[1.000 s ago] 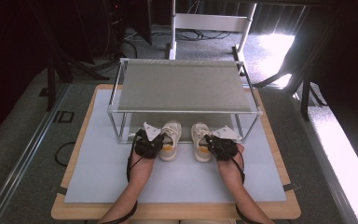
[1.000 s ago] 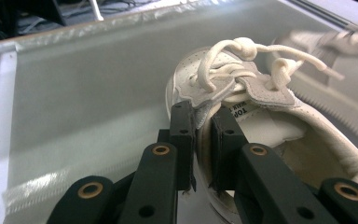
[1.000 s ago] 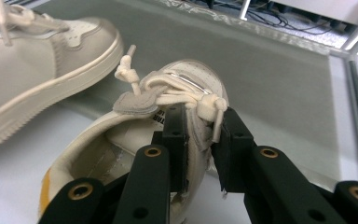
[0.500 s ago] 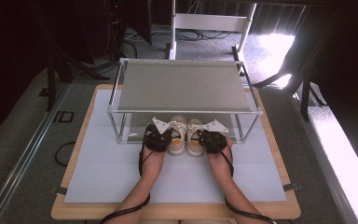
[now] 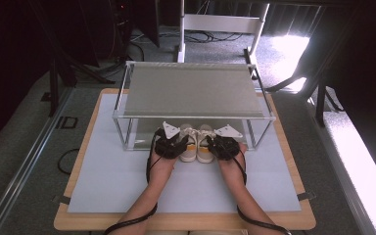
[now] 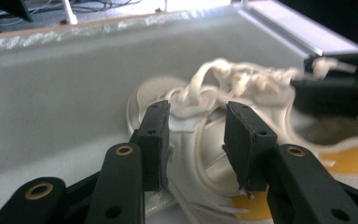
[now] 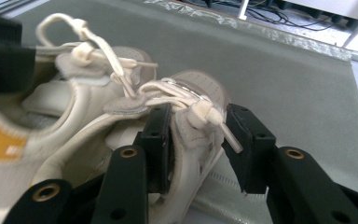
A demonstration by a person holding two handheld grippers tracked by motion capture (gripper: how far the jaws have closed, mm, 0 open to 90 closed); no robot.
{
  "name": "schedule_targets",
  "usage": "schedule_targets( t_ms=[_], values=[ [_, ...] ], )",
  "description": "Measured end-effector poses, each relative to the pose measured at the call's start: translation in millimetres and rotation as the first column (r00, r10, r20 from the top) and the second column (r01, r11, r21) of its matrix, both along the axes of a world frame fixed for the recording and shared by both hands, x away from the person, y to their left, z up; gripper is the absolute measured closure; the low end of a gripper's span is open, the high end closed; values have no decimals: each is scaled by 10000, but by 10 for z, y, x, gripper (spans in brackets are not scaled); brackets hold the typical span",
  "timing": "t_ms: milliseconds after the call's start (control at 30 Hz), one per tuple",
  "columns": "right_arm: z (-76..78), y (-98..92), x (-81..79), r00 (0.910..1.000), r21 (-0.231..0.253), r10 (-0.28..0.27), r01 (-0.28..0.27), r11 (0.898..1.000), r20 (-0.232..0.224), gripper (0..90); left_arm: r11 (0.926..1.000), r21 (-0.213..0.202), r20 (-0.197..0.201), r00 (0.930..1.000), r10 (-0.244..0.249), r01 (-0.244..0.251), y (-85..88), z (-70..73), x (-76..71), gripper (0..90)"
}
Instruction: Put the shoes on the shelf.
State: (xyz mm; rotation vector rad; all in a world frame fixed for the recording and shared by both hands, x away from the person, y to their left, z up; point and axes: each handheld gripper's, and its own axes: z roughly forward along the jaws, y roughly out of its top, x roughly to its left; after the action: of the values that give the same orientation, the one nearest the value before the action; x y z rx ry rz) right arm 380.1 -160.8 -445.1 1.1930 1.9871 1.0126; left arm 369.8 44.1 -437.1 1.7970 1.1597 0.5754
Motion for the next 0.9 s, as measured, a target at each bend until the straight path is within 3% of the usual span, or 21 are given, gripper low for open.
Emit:
schedule_targets(
  t_ms=[67, 267, 467, 600, 733, 767, 900],
  values=[
    [12, -14, -24, 9999, -30, 4, -4, 10000, 103, 578, 9999, 121, 83, 9999, -66, 65, 4, 27, -23, 580],
    [90, -84, -143, 9986, 329, 10, -28, 9995, 526, 540, 9998, -28, 179, 9996, -204, 204, 25, 76, -122, 553],
    [137, -170, -282, 9985, 645, 121, -155, 9978, 525, 538, 9986, -141, 410, 9979, -504, 510, 38, 146, -279, 553],
    [146, -215, -388, 9989, 964, 295, -329, 9948, 367, 543, 9965, -404, 384, 9967, -713, 729, 60, 164, -401, 552],
    [109, -227, -466, 9986, 1116, 501, -515, 9924, 158, 548, 9960, -314, 382, 9959, -825, 837, 45, 160, -468, 546],
    [69, -231, -516, 9979, 1157, 643, -632, 9913, -52, 568, 9946, -181, 344, 9942, -1014, 1021, 14, 137, -564, 508],
    [3, -234, -603, 9958, 1092, 889, -859, 9903, -235, 590, 9917, -51, 249, 9914, -1282, 1284, 13, 100, -660, 509]
  ],
)
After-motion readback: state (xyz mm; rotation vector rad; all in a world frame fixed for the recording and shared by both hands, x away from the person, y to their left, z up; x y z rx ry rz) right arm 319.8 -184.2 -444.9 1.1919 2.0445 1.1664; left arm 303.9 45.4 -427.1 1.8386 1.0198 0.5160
